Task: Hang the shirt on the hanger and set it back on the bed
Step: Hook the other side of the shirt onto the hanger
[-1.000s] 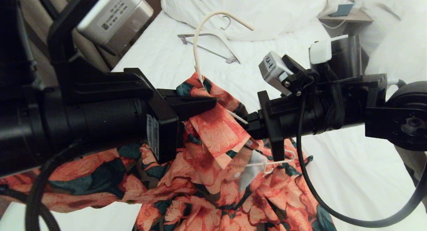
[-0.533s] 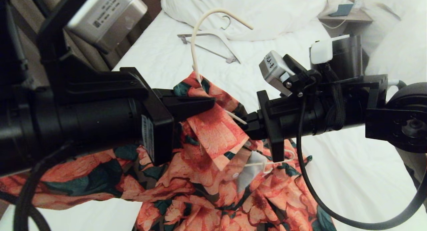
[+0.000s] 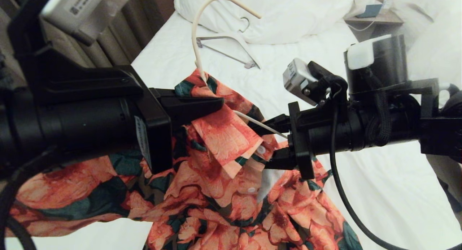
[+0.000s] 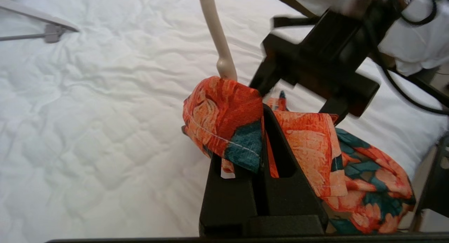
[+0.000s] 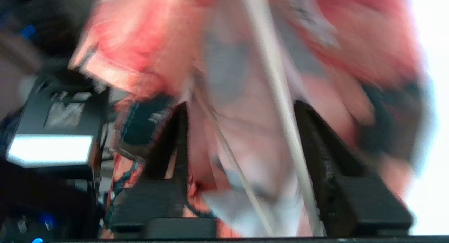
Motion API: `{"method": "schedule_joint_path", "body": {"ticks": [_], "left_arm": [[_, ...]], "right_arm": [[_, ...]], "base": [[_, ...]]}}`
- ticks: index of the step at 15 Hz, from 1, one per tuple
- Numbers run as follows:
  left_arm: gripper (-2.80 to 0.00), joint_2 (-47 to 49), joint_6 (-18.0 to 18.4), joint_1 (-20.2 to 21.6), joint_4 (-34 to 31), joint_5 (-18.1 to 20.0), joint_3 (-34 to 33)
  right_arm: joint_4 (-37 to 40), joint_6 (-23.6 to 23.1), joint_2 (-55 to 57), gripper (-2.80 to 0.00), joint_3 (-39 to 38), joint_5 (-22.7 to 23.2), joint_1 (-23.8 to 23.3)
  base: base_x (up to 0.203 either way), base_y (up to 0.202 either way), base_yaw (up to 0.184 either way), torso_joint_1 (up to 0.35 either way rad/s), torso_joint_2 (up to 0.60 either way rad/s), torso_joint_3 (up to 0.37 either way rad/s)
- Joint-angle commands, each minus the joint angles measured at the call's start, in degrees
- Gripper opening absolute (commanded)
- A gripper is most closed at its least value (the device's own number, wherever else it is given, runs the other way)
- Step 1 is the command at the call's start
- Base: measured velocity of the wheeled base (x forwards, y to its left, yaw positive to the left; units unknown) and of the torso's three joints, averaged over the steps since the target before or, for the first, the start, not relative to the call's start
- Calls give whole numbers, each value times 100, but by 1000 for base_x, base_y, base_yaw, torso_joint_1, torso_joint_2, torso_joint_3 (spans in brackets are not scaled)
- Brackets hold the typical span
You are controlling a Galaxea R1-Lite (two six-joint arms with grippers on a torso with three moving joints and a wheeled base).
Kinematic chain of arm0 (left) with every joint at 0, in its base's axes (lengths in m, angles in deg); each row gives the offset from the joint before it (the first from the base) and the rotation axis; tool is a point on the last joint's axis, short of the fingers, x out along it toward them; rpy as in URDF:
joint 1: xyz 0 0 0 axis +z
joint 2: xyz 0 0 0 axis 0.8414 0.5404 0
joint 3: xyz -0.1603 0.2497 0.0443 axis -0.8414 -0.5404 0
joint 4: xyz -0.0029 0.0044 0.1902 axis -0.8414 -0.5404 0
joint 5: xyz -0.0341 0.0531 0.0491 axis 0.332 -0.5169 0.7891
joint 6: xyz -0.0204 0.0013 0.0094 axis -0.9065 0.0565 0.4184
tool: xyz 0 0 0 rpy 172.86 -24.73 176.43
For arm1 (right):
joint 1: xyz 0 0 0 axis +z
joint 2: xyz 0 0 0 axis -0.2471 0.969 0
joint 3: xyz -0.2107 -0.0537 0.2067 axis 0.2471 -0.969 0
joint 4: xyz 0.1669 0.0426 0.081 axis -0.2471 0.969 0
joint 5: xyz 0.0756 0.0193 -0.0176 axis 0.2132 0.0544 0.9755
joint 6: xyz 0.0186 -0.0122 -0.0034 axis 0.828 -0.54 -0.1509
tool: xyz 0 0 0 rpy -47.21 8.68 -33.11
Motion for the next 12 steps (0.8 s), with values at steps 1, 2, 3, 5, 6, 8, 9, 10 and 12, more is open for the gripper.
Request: {"method": "schedule_joint_path", "body": {"ticks": [1, 2, 3, 5, 6, 8, 9, 10, 12], "left_arm": [[-280, -30, -36, 47, 0, -12, -3], [-280, -19, -157, 53, -19, -25, 3], [-280, 8, -309, 60, -22, -41, 10], [-280, 66, -423, 64, 11, -35, 23], [-280, 106, -489, 58, 13, -35, 63], [-280, 144, -701, 21, 21, -35, 172], [-280, 144, -778, 29, 22, -35, 214], [-280, 138, -865, 29, 22, -35, 240], [-280, 117, -894, 38, 22, -35, 262]], "right_arm": [[4, 484, -318, 0, 23, -281, 8], [6, 1045, -552, 0, 32, -554, 1], [12, 1582, -767, 0, 46, -931, -20], [61, 2327, -1045, 0, 134, -1534, -248], [84, 2521, -1080, 0, 203, -1603, -419], [277, 2776, -1103, 0, 513, -1642, -768], [462, 2898, -1082, -280, 767, -1661, -946], [776, 3035, -1000, -280, 1136, -1689, -1150], [1730, 3510, -683, -280, 2172, -1806, -1397]], "base": [[0, 0, 0, 0, 0, 0], [0, 0, 0, 0, 0, 0], [0, 0, 0, 0, 0, 0], [0, 0, 0, 0, 0, 0], [0, 0, 0, 0, 0, 0], [0, 0, 0, 0, 0, 0], [0, 0, 0, 0, 0, 0], [0, 0, 0, 0, 0, 0], [0, 0, 0, 0, 0, 0]]}}
